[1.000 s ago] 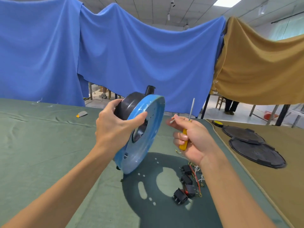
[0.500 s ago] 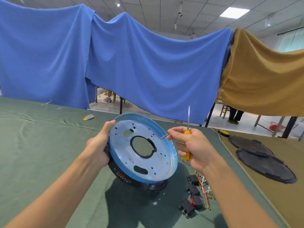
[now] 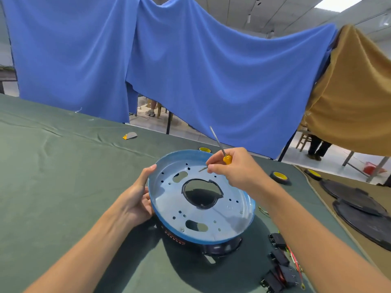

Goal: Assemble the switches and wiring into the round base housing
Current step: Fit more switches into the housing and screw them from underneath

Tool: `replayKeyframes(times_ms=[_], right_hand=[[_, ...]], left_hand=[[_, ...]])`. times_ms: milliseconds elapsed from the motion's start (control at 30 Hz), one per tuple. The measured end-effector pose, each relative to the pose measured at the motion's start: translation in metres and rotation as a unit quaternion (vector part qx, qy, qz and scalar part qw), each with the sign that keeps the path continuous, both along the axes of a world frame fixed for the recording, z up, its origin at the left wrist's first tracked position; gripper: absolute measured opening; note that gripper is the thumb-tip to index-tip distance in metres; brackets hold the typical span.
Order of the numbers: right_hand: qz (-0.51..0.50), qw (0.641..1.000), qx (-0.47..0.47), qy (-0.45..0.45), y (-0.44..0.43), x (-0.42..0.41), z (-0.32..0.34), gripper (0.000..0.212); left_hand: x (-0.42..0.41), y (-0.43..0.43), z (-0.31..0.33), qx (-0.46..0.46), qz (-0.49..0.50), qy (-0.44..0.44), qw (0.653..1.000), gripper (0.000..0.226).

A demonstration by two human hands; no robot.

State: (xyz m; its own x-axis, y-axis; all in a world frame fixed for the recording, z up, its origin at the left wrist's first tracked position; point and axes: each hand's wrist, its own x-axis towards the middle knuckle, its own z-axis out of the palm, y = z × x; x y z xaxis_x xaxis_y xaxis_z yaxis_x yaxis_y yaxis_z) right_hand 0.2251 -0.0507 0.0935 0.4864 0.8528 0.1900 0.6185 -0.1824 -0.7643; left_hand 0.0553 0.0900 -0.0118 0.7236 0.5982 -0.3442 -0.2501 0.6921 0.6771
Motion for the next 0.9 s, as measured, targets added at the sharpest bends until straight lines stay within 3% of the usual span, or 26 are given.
replayKeyframes(times_ms=[200,400,900], right_hand=[[0.055,0.989,-0.025,-0.135,0.036,-0.014,-0.005,0.011],[0.104,0.974,-0.072,-0.188,0.066,-0.027,-0.009,0.009],[0.111,0.967,-0.095,-0.210,0.075,-0.023,-0.013,0.006]], left_hand=[[0.006,-0.001,-0.004,0.001,0.028,0.017,0.999,0.055],[0.008,-0.006,-0.005,-0.003,0.028,0.017,0.999,0.053],[0.016,-0.010,-0.010,0.044,0.040,0.031,0.998,0.060]])
